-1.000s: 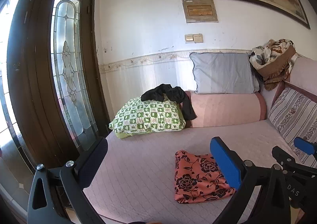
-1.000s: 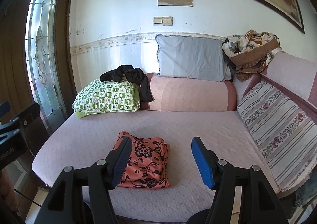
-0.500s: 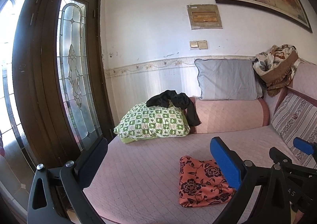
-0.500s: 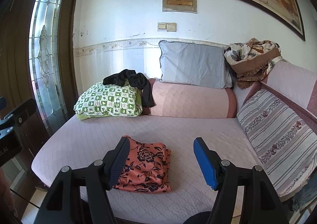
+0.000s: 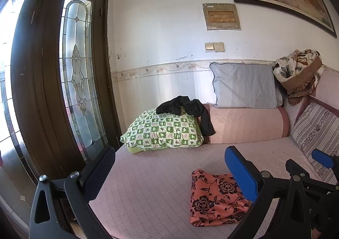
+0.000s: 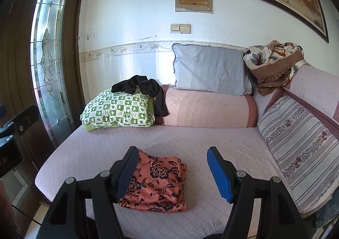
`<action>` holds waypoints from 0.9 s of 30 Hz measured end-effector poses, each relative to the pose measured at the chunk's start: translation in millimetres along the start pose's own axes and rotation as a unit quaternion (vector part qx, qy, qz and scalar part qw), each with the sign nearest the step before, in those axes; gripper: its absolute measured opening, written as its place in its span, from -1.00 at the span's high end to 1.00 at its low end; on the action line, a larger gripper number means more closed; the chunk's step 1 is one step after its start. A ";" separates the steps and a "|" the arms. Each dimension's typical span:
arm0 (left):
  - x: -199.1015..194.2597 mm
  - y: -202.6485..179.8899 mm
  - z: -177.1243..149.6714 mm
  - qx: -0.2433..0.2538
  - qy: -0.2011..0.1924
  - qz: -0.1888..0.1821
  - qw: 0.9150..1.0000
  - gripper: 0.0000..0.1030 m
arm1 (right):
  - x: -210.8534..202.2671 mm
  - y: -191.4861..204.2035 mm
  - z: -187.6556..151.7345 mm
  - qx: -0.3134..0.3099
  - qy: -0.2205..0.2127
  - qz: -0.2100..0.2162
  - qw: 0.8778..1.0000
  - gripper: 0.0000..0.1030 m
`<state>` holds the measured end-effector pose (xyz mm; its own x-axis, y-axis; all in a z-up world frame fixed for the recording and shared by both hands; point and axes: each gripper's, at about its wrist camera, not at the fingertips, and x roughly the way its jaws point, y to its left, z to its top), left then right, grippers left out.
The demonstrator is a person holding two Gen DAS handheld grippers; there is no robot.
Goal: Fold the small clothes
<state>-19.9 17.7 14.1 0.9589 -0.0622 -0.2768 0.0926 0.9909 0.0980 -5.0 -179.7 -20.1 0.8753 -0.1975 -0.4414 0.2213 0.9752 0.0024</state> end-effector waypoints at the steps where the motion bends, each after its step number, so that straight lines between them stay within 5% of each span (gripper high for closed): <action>1: 1.8 -0.7 0.6 0.000 0.000 0.001 1.000 -1.00 | 1.2 0.9 0.4 -0.002 -0.001 -0.001 1.000 -0.38; 27: 56.1 -13.8 -8.0 0.012 0.045 -0.001 0.999 -1.00 | 66.1 0.3 -6.9 -0.001 0.042 0.011 0.999 -0.38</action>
<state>30.4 1.5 -10.5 0.9307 -0.0512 -0.3623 0.1013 0.9875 0.1206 49.9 -191.8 -55.4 0.8408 -0.1672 -0.5149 0.2016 0.9794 0.0111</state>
